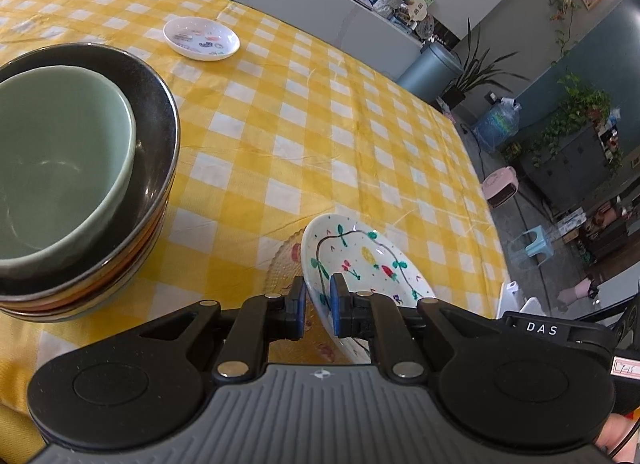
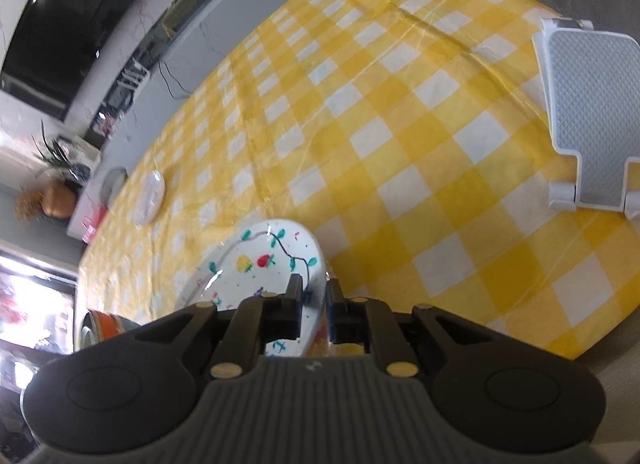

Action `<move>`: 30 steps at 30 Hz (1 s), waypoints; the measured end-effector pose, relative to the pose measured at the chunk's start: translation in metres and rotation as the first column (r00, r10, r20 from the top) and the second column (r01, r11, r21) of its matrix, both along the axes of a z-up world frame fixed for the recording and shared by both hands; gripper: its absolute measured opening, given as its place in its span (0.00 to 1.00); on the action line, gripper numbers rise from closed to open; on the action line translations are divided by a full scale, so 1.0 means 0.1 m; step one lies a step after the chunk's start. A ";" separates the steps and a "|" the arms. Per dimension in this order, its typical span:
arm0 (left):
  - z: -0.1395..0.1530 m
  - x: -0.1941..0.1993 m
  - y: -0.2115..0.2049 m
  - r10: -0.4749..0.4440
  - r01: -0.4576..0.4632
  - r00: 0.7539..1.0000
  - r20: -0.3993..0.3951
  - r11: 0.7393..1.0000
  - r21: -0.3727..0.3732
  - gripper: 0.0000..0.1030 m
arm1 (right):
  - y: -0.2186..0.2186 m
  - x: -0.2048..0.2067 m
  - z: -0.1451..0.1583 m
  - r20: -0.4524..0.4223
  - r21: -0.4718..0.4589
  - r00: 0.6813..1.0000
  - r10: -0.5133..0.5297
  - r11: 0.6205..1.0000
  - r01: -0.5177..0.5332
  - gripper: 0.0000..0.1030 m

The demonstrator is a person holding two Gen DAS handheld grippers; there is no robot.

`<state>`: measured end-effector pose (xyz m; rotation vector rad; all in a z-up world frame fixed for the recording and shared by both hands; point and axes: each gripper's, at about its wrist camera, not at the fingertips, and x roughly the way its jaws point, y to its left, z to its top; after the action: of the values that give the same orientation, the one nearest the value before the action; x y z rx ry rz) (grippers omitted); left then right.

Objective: Organize plates and bowls
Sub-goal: 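Lower the Fruity plate onto the glass plate and open both tools, then move both tools over to the small white sticker plate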

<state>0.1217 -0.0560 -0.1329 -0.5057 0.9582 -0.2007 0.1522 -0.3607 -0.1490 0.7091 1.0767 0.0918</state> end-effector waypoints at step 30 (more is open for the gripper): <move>-0.02 -0.10 -0.41 -0.147 0.148 0.989 -0.033 0.904 0.401 0.16 | 0.28 0.03 0.06 0.000 -0.210 0.995 0.095 0.973 -0.093 0.09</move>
<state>0.1114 -0.0974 -0.1345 -0.0527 1.0086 -0.1329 0.1555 -0.3328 -0.1430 0.4665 1.0924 0.0616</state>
